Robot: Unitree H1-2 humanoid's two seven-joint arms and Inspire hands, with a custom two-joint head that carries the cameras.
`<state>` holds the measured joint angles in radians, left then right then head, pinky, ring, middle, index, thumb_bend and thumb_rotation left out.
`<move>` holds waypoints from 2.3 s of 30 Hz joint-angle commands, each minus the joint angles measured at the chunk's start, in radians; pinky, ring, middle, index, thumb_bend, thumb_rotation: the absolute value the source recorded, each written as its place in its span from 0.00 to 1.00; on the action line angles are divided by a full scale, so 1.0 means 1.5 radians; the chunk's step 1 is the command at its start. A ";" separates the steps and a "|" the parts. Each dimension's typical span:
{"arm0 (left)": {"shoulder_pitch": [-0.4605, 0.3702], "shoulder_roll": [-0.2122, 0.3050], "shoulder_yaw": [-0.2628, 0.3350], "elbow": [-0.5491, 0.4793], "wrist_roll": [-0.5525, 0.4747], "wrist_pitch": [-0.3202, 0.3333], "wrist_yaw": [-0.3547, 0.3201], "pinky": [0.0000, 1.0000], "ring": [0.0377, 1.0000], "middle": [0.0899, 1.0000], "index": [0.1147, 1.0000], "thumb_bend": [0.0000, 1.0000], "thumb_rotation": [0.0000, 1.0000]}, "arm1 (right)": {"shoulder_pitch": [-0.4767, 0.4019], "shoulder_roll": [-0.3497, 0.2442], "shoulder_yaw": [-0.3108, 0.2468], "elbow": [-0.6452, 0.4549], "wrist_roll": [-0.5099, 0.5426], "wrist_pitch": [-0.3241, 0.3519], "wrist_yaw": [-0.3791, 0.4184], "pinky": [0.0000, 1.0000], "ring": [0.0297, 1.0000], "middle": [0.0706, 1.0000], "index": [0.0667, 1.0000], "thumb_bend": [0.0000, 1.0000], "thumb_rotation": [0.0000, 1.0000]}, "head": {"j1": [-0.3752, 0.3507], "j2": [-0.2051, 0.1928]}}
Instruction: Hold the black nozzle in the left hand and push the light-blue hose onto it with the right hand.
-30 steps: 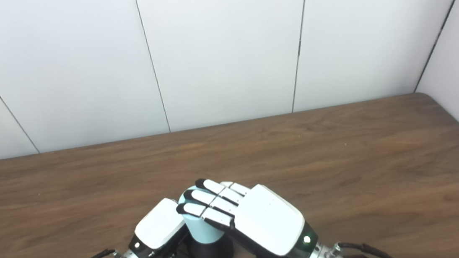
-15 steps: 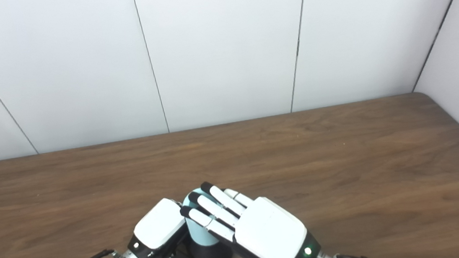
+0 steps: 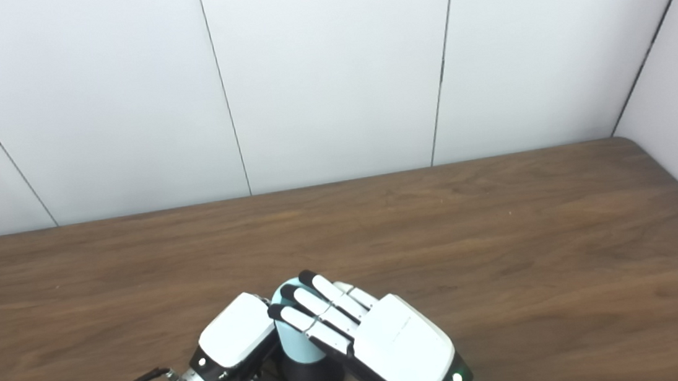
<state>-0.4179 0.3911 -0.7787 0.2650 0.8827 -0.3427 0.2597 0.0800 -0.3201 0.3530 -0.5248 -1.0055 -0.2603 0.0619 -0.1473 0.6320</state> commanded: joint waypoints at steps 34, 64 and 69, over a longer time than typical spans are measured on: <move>0.056 0.014 -0.055 0.055 0.047 -0.008 -0.107 0.30 0.29 0.34 0.44 0.52 0.00 | 0.001 0.078 -0.075 0.018 0.107 -0.105 -0.109 0.95 0.99 0.99 0.95 0.70 0.88 | -0.002 0.000; 0.070 0.006 -0.008 0.042 0.079 0.135 -0.157 0.59 0.67 0.67 0.66 0.81 0.20 | 0.041 0.212 -0.208 0.199 0.447 -0.073 -0.172 0.76 0.81 0.80 0.77 0.27 0.53 | 0.005 0.003; 0.072 0.008 0.015 0.035 0.062 0.162 -0.196 0.70 0.78 0.78 0.77 0.96 0.36 | 0.040 0.214 -0.211 0.203 0.454 -0.056 -0.169 0.79 0.84 0.82 0.78 0.29 0.58 | 0.006 0.001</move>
<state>-0.3908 0.3628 -0.7280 0.2190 0.9038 -0.2567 0.2051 0.1655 0.0065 0.0460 -0.1971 -0.3236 -0.3084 -0.1858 -0.1381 0.6335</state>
